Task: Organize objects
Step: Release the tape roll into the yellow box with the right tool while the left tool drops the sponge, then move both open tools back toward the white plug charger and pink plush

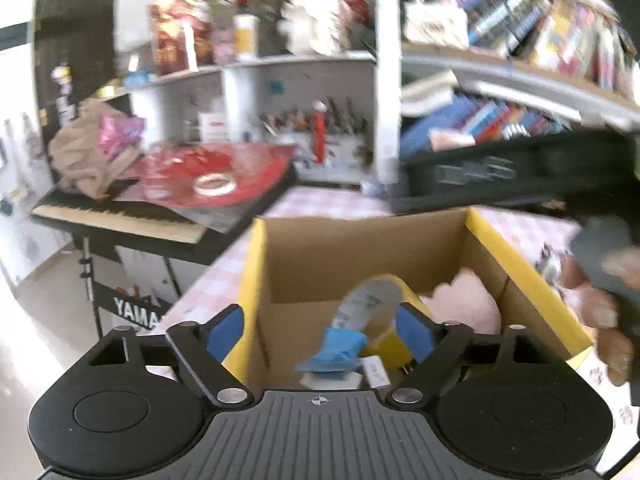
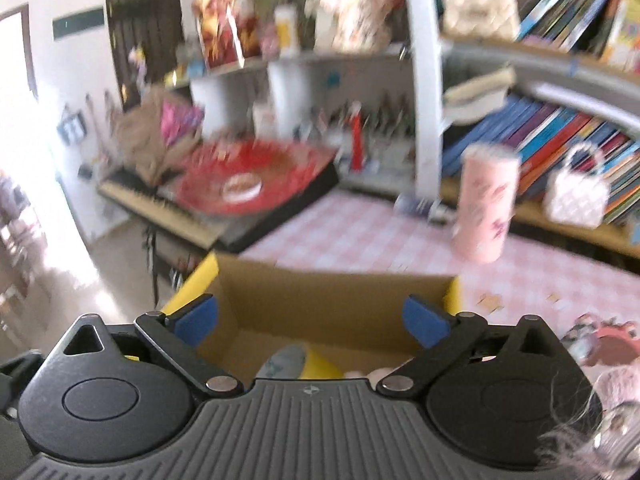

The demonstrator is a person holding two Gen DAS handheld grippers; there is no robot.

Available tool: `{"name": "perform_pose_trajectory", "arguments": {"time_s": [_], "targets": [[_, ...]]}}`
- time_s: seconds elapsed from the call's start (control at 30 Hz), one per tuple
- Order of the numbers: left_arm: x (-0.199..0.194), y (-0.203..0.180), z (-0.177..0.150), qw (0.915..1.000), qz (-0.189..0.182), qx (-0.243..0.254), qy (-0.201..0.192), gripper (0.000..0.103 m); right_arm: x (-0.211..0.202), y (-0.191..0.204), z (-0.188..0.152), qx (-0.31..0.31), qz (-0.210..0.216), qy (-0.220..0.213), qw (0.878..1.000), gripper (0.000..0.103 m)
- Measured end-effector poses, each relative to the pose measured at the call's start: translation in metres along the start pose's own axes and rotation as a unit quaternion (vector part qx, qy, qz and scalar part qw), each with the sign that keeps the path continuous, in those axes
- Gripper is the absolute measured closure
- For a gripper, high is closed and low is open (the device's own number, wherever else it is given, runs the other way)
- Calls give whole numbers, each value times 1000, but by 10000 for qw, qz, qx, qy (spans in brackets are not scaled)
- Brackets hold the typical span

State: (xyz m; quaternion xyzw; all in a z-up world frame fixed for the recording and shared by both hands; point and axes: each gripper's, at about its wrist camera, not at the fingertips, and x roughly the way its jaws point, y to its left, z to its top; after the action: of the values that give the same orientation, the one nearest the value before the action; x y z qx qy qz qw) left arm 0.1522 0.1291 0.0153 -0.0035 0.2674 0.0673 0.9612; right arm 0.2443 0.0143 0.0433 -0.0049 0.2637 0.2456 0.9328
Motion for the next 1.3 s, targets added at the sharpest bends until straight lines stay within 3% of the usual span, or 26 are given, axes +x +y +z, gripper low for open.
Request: {"name": "perform_pose_trajectory", "arguments": {"time_s": [0.27, 0.43, 0.67, 0.83, 1.3], "targets": [[-44, 25, -7, 9975, 222, -413, -519, 9, -63, 0, -26, 15, -531, -640, 9965, 0], [-62, 31, -28, 9979, 207, -430, -432, 6, -89, 18, -66, -120, -990, -701, 9925, 0], [-78, 42, -65, 9978, 277, -602, 92, 6, -100, 36, -111, -92, -1467, -82, 9891, 0], [-93, 48, -84, 9969, 334, -675, 229, 6, -112, 44, -138, 11, -1599, 259, 9868, 0], [-120, 23, -110, 9980, -228, -347, 484, 6, -164, 47, -184, 211, -1937, 409, 9800, 0]]}}
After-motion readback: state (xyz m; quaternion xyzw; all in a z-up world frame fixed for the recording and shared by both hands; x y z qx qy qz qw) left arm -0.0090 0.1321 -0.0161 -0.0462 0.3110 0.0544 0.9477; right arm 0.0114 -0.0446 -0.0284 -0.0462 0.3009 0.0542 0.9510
